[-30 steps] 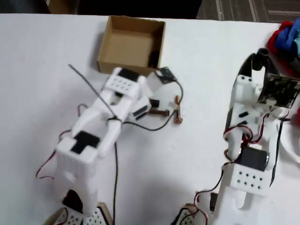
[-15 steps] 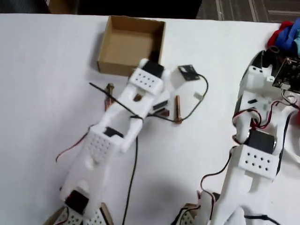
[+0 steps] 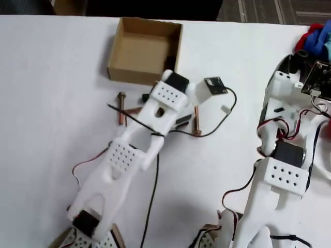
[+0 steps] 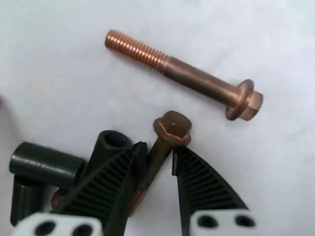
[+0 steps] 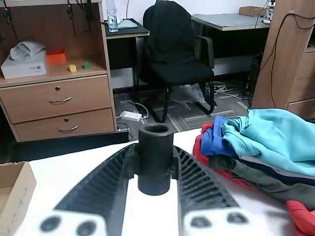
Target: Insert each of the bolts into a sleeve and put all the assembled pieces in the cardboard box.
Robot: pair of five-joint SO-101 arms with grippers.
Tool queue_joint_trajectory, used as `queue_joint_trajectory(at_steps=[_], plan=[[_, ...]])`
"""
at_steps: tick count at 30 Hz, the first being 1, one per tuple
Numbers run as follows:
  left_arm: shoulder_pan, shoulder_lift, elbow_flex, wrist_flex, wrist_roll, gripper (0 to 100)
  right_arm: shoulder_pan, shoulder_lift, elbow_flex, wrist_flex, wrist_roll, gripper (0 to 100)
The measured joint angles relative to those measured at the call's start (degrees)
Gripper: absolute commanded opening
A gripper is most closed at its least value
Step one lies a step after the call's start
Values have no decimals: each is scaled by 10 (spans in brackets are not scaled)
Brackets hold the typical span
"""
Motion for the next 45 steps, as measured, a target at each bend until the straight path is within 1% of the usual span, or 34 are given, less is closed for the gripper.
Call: queue_joint_trajectory(at_steps=[7, 9, 10, 11, 17, 21, 26, 29, 33, 37, 39, 45], plan=[[1, 22, -20, 12, -3, 97, 0, 0, 0, 0, 0, 22], [3, 23, -22, 20, -19, 27, 0, 0, 0, 0, 0, 22], [4, 23, -22, 22, -25, 19, 0, 0, 0, 0, 0, 22], [4, 23, -21, 24, -27, 33, 0, 0, 0, 0, 0, 22], [11, 24, -22, 30, -28, 26, 0, 0, 0, 0, 0, 22], [11, 15, -21, 30, 17, 26, 0, 0, 0, 0, 0, 22], [-1, -19, -9, 33, 108, 26, 0, 0, 0, 0, 0, 22], [-26, -58, 28, 33, 171, 26, 0, 0, 0, 0, 0, 22], [-72, -97, 118, 33, 223, 26, 0, 0, 0, 0, 0, 22], [-107, -114, 226, 33, 246, 26, 0, 0, 0, 0, 0, 22], [-114, -134, 265, 33, 251, 26, 0, 0, 0, 0, 0, 22], [-120, -155, 312, 32, 253, 30, 0, 0, 0, 0, 0, 22]])
